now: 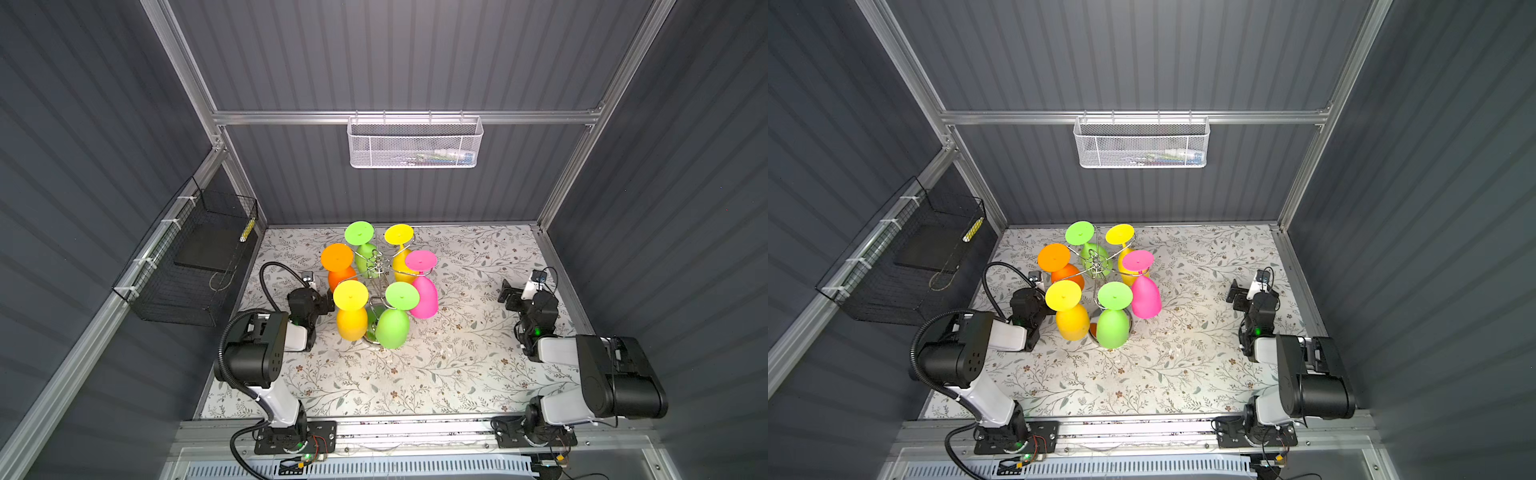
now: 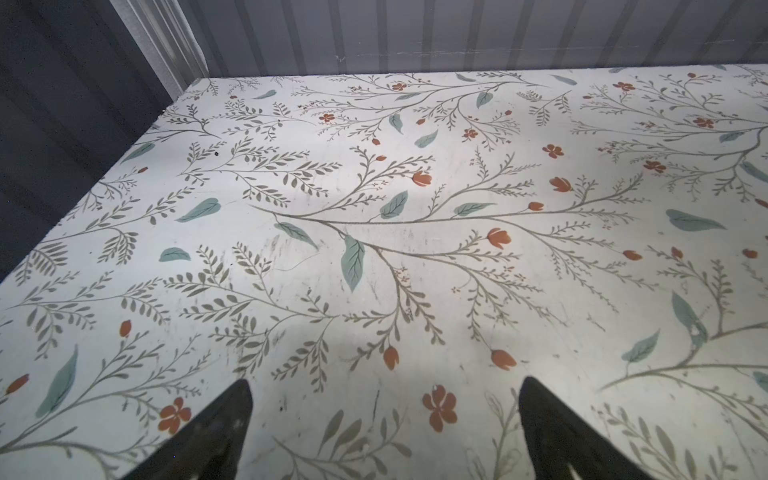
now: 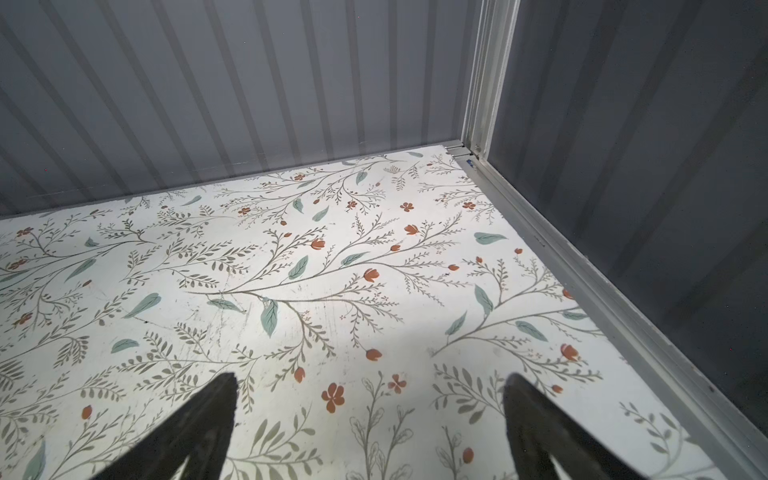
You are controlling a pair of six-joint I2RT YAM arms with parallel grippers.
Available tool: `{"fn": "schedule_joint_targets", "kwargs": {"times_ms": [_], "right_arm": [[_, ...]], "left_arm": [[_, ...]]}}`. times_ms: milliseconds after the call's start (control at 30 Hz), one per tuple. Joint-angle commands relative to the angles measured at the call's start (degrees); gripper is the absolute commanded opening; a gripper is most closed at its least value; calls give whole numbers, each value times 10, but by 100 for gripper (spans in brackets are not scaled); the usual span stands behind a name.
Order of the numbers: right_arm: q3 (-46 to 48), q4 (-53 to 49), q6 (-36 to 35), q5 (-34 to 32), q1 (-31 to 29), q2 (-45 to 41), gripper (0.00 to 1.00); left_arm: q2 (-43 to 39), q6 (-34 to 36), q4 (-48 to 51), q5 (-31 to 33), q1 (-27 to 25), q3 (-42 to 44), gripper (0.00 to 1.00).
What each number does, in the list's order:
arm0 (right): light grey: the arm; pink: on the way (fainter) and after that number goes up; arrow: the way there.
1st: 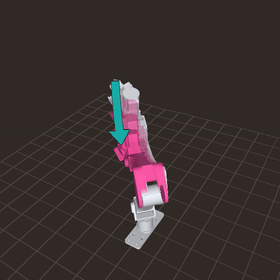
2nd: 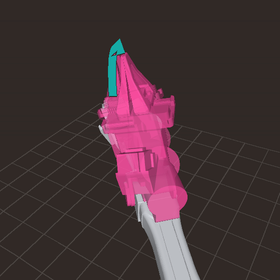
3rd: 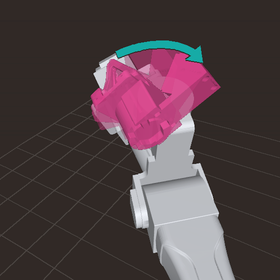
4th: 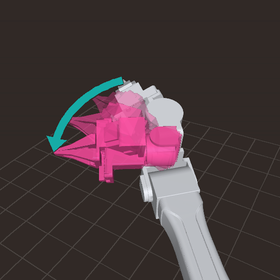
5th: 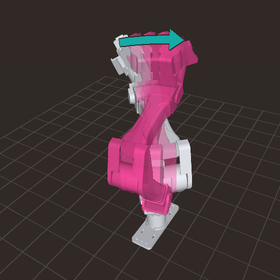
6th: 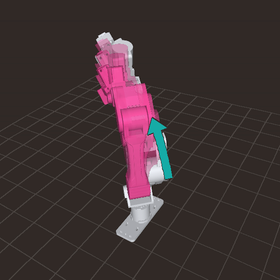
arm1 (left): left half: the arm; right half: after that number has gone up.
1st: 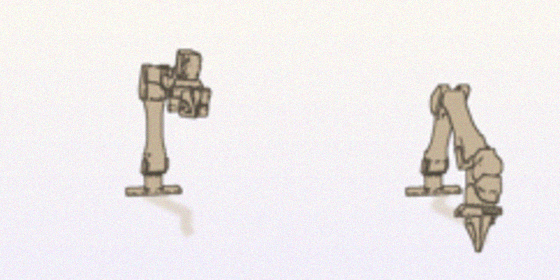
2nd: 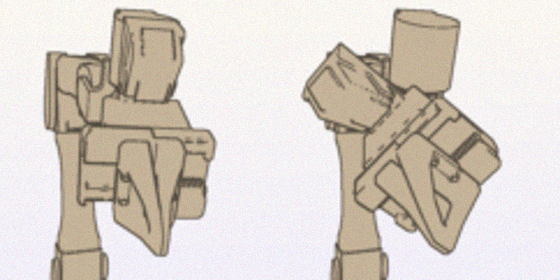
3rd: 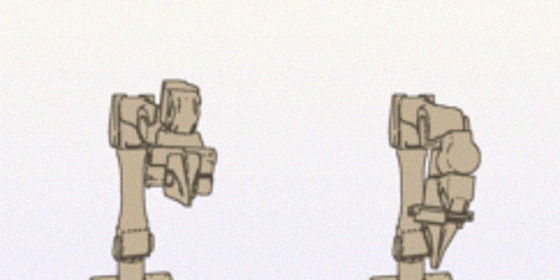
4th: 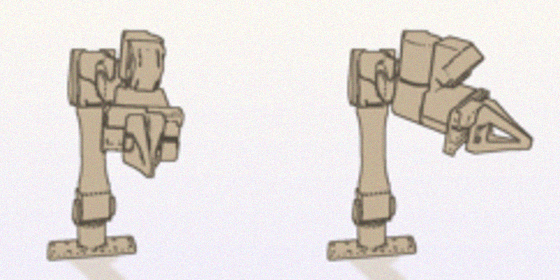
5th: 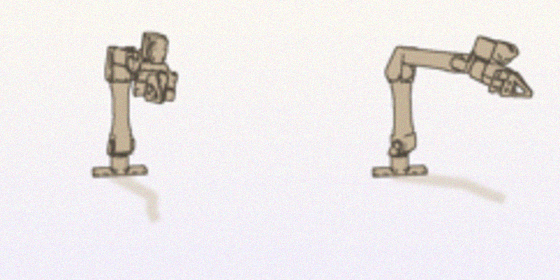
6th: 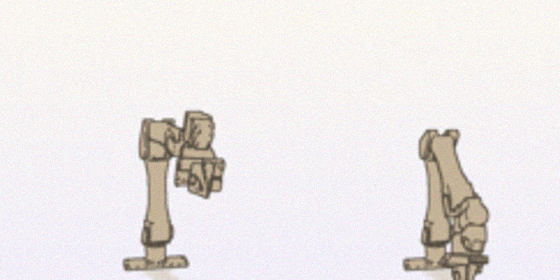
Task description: Take the wine glass off the wine glass rack
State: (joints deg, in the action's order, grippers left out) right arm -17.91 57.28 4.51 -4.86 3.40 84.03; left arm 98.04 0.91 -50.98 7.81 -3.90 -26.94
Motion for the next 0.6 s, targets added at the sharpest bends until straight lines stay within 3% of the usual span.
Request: {"fn": "schedule_joint_targets", "kwargs": {"times_ms": [0,567], "right_arm": [[2,2,1,2,-1,-4,99],[1,1,-1,3,-1,-4,99]], "left_arm": [[3,7,-9,-4,4,-4,100],[2,7,-5,-5,4,-5,100]]}}
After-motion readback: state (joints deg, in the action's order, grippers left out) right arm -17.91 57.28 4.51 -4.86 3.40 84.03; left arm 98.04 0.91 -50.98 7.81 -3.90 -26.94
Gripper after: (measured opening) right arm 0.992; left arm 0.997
